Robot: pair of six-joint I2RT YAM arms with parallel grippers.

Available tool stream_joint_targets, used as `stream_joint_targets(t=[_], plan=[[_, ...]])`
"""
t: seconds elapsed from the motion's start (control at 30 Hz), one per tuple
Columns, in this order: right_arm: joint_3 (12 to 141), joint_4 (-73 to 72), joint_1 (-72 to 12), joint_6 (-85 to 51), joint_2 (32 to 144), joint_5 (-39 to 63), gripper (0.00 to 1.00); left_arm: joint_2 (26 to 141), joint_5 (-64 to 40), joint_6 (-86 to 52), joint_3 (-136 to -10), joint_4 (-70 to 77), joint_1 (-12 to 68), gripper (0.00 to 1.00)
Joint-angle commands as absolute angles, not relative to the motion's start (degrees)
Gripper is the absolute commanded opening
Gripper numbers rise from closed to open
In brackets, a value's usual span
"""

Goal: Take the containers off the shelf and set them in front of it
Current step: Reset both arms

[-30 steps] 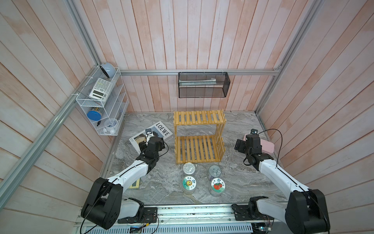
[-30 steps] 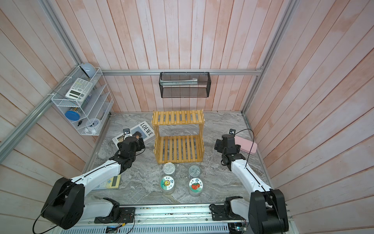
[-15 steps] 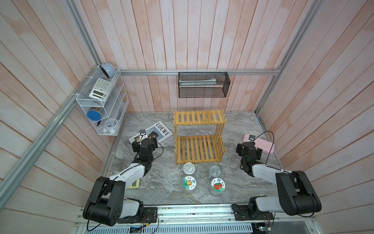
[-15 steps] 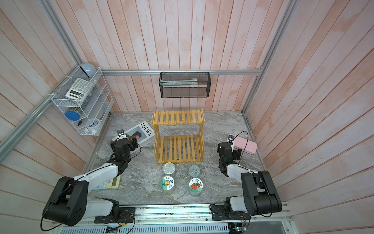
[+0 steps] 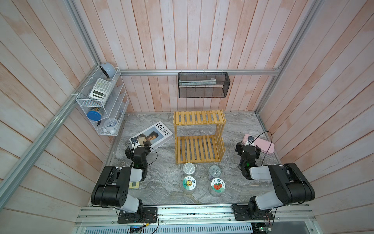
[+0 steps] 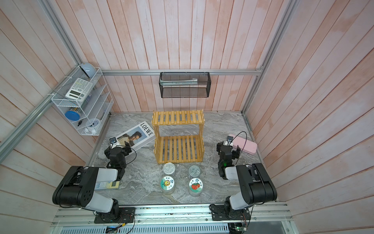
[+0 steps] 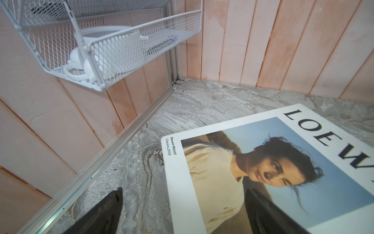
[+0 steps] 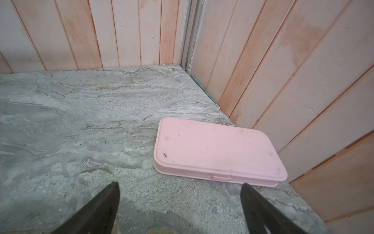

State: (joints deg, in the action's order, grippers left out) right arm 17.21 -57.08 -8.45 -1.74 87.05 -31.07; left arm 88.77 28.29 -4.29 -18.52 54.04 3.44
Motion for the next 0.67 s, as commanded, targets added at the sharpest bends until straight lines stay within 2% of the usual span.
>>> stream_joint_targets(t=[0.0,0.03,0.17,0.33,0.63], plan=[[13.93,-71.17,-8.68,0.01,91.62,-28.00,0.97,89.22,25.75,-5.45,-17.50,60.28,3.36,1.00],[13.07,-75.54,-8.68,0.61,93.36,-28.21,0.98,89.59,25.74,-5.25,-17.53,60.99,3.40,1.00],[12.10,-77.16,-9.20,0.95,93.45,-28.13,0.98,89.88,26.01,-5.18,-18.23,60.43,3.39,1.00],[13.27,-75.66,-11.00,2.87,93.56,-30.15,0.98,89.72,25.93,-5.35,-20.32,55.86,3.34,1.00],[16.08,-68.53,-10.29,1.57,92.32,-30.71,0.98,89.78,25.88,-5.26,-20.31,56.05,3.35,1.00]])
